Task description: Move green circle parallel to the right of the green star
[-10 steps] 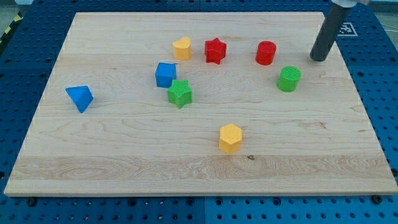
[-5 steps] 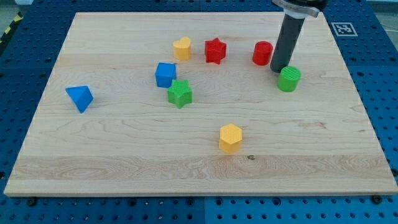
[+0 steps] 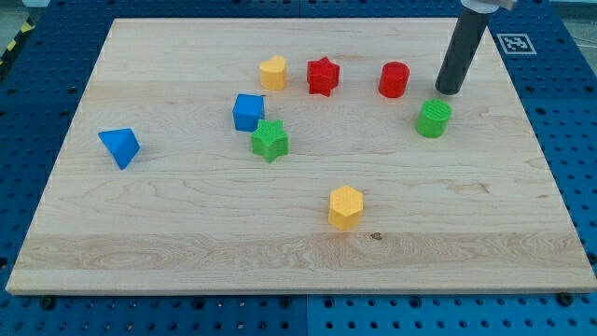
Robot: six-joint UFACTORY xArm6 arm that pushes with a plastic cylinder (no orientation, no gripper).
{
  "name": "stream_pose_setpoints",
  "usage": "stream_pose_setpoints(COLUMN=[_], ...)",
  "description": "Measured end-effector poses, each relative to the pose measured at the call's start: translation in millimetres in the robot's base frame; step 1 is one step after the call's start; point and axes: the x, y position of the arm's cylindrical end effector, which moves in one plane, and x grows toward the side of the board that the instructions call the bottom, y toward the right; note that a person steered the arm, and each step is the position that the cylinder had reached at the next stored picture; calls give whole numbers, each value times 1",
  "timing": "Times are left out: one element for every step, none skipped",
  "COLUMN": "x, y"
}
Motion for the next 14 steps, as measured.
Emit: stream_pose_setpoints(x=[0,7,30,55,60,60,60,59,57,56,63,65,71,74], y=[-10,-25,-38,-51,-53,-54,-54,-51,-36,-21,-21,-21,-21,-20])
